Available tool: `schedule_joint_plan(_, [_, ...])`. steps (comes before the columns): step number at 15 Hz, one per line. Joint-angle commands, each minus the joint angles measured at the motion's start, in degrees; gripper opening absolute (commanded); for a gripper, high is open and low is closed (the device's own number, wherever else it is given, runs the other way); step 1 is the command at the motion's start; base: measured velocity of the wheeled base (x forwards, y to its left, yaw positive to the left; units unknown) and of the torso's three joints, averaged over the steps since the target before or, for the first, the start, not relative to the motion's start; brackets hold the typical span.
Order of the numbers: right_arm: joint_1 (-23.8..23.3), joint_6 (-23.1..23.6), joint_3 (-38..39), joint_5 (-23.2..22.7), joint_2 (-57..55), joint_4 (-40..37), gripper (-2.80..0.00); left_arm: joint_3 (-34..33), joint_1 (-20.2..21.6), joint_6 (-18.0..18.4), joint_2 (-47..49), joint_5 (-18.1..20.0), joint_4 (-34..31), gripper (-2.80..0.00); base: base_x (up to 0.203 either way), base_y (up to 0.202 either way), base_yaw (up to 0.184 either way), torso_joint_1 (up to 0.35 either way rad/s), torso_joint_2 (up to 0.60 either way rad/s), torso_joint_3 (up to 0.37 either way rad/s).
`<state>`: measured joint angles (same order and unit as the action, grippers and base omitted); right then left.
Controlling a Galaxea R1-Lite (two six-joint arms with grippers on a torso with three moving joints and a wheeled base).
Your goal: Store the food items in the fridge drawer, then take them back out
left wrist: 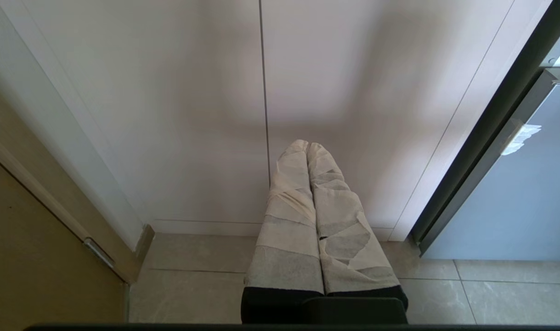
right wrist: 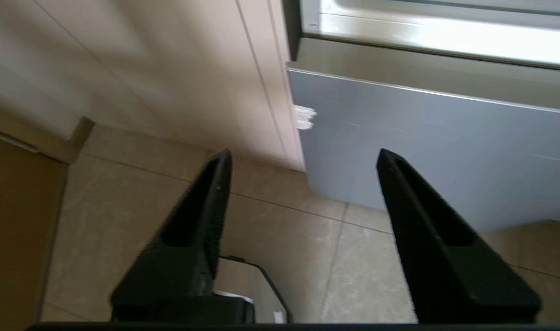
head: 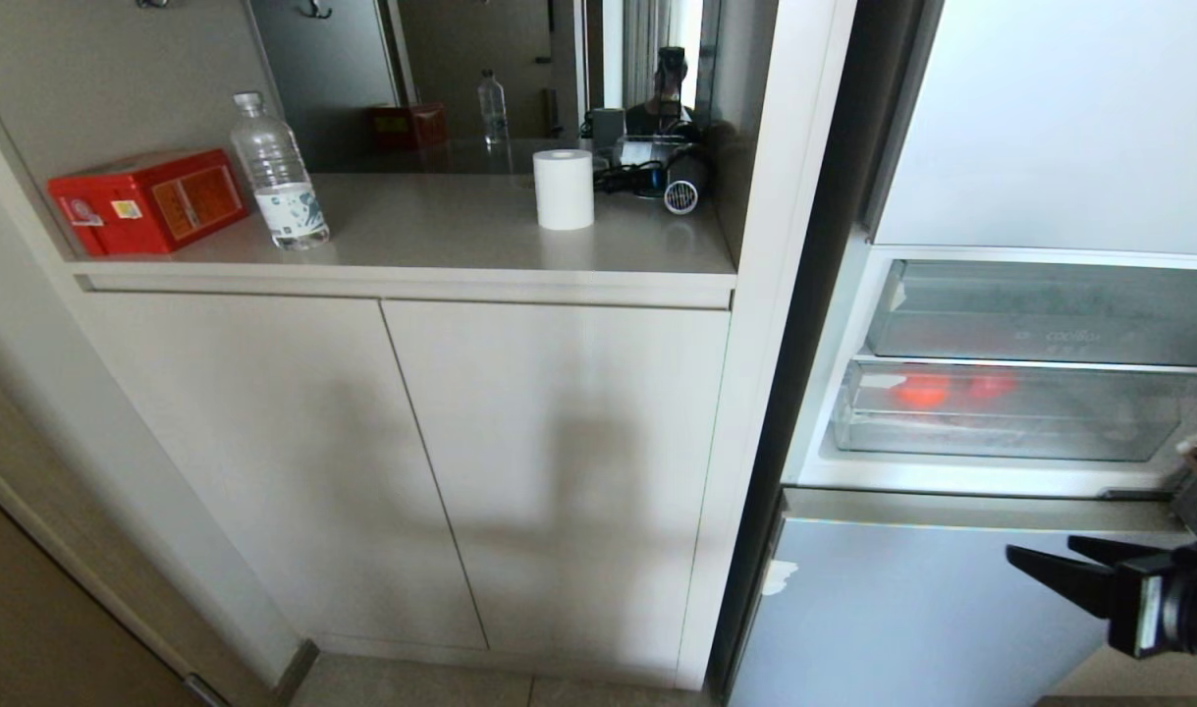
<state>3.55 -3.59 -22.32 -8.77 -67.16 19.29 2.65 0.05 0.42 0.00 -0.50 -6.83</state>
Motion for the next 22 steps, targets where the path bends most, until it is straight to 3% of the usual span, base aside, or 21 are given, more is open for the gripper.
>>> schedule_joint_plan(1, [1.42, -0.81, 0.55, -0.34, -13.7, 8.78, 0.0, -0.01, 0.04, 0.02, 0.09, -0.03, -0.03, -2.8, 0.0, 0.0, 0.0, 0.0, 0.0, 0.0])
schedule_joint_plan(4, [1.75, -1.38, 0.09, 0.12, -24.91, 21.83, 0.0, -0.01, 0.04, 0.02, 0.09, -0.03, -0.03, -2.8, 0.0, 0.0, 0.0, 0.0, 0.0, 0.0])
schedule_joint_plan(9, [1.06, 0.2, -1.4, 6.88, -46.06, 53.45, 0.0, -0.01, 0.04, 0.02, 0.09, -0.03, -0.03, -2.8, 0.0, 0.0, 0.0, 0.0, 0.0, 0.0])
schedule_joint_plan(11, [0.58, 0.81, -2.58, 8.36, -50.39, 61.3, 0.0, -0.01, 0.04, 0.02, 0.09, -0.03, -0.03, -2.8, 0.0, 0.0, 0.0, 0.0, 0.0, 0.0])
schedule_joint_plan(22, [0.23, 1.92, -11.51, 14.21, -60.21, 67.1, 0.0, -0.01, 0.04, 0.02, 0.09, -0.03, -0.03, -2.8, 0.0, 0.0, 0.0, 0.0, 0.0, 0.0])
